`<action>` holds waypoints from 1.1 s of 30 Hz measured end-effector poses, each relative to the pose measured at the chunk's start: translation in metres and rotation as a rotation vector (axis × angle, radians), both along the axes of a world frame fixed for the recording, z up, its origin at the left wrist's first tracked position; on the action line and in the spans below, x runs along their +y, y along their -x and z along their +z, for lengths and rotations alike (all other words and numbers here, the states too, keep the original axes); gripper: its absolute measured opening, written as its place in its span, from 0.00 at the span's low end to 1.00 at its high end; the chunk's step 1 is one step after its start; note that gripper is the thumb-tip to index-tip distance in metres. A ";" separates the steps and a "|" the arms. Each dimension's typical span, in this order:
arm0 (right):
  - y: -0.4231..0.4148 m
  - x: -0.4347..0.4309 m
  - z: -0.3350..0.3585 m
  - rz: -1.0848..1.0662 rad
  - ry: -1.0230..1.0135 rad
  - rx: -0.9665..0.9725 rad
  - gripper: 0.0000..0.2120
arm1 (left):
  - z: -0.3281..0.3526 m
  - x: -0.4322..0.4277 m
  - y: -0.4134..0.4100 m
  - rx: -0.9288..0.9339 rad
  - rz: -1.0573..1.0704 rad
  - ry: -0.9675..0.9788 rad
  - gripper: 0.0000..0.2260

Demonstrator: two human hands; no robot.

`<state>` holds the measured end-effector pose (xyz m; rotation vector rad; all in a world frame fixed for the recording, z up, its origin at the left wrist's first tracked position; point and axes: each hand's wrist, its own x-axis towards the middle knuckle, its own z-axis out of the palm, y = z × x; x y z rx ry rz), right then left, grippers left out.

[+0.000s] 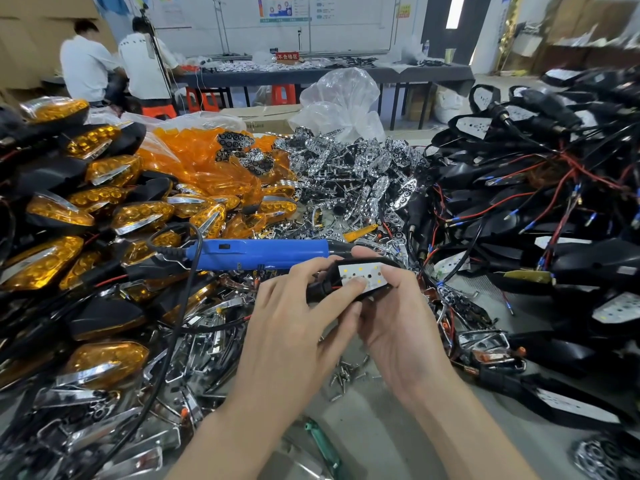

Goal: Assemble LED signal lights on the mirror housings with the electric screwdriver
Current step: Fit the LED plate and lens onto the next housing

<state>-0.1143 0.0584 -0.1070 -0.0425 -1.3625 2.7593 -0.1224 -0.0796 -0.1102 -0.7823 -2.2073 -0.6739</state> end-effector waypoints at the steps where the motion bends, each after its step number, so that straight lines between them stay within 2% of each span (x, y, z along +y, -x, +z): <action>1: 0.000 0.000 0.001 0.001 0.005 0.000 0.21 | 0.000 0.000 0.000 -0.007 0.004 0.000 0.12; 7: 0.003 -0.003 -0.001 -0.012 -0.001 -0.028 0.22 | -0.001 -0.001 0.001 -0.045 0.023 0.033 0.12; 13: 0.002 -0.005 -0.008 -0.095 -0.137 -0.042 0.12 | -0.002 -0.002 0.001 -0.061 0.027 0.044 0.13; 17: 0.001 -0.006 -0.013 -0.125 -0.208 -0.051 0.15 | -0.002 -0.001 0.001 -0.084 0.026 0.073 0.14; 21: 0.001 -0.005 -0.014 -0.134 -0.254 -0.039 0.13 | -0.003 -0.001 0.001 -0.097 0.019 0.082 0.14; 29: 0.004 -0.006 -0.017 -0.103 -0.178 -0.023 0.14 | -0.007 -0.002 0.003 -0.053 0.013 0.026 0.13; 33: 0.006 -0.007 -0.020 -0.120 -0.194 -0.016 0.11 | -0.006 -0.003 0.002 -0.098 0.013 0.040 0.14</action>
